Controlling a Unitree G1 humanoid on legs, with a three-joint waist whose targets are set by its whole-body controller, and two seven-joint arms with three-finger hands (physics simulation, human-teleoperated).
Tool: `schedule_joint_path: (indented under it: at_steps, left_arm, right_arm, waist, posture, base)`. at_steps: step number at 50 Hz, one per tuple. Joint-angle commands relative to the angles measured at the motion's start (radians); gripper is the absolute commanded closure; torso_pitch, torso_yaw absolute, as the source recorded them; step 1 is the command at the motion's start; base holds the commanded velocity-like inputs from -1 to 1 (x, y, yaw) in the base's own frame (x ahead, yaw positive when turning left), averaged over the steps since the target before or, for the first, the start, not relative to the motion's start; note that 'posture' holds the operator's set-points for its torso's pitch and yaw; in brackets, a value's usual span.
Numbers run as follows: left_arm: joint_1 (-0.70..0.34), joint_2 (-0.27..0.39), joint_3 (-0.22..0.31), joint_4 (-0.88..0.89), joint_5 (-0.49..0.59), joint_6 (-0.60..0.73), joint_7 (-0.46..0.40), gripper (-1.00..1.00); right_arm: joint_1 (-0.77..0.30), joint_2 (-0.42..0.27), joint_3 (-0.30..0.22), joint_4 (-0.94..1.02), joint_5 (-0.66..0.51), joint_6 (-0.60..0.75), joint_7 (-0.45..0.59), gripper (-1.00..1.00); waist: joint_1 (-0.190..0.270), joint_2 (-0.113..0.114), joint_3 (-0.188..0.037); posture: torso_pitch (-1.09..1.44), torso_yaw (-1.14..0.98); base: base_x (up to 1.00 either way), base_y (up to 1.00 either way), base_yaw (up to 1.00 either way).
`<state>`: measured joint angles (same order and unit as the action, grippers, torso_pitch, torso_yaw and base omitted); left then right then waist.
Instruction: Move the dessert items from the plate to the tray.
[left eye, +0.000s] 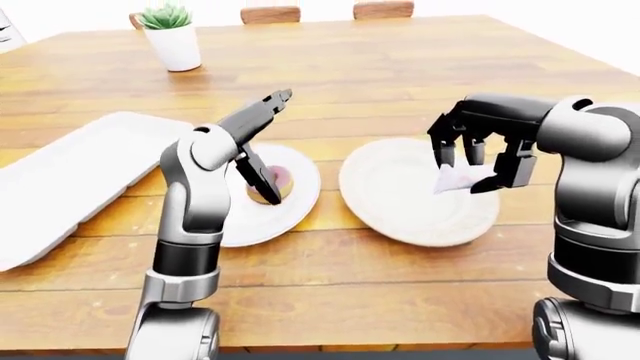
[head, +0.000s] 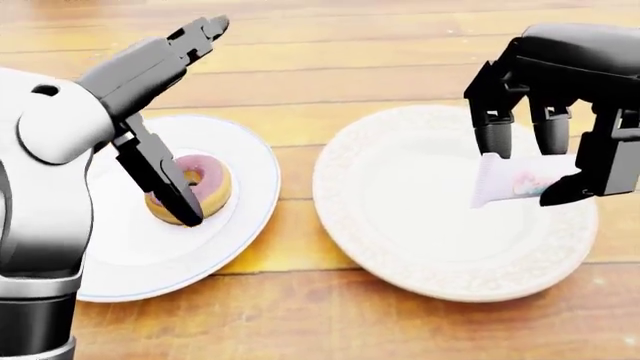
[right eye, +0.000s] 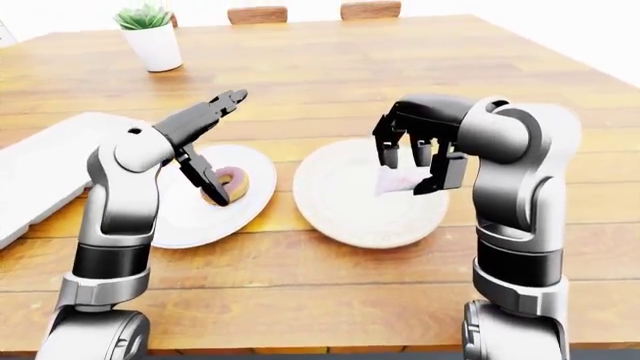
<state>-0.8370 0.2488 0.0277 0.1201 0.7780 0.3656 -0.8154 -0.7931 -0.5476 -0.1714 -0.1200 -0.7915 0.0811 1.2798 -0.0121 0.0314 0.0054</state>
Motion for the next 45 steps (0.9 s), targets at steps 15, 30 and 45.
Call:
schedule_joint_path:
  at_steps: [15,30,45]
  left_arm:
    - [0.003,-0.004,-0.004,0.069,0.072,-0.034,-0.050,-0.80]
    - [0.067,-0.010,-0.008,0.088,0.104,-0.080,-0.024,-0.41]
    - [0.102,-0.018,-0.007,0.058,0.123,-0.096,-0.053,0.03]
  right_arm:
    - [-0.023,-0.010,-0.018,0.000,-0.002,-0.017,-0.037,0.73]
    - [-0.010,-0.007,-0.020,-0.004,0.001,-0.014,-0.040,0.75]
    - [-0.012,-0.005,-0.018,-0.002,-0.002,-0.013,-0.045,0.74]
  waist:
    - [0.000,-0.026,-0.008]
    - [-0.002,-0.022,-0.017]
    - [-0.008,-0.010,-0.026]
  posture:
    - [0.00,0.00]
    - [0.00,0.00]
    - [0.00,0.00]
  base:
    - [0.00,0.00,0.00]
    - [0.00,0.00,0.00]
    - [0.00,0.00,0.00]
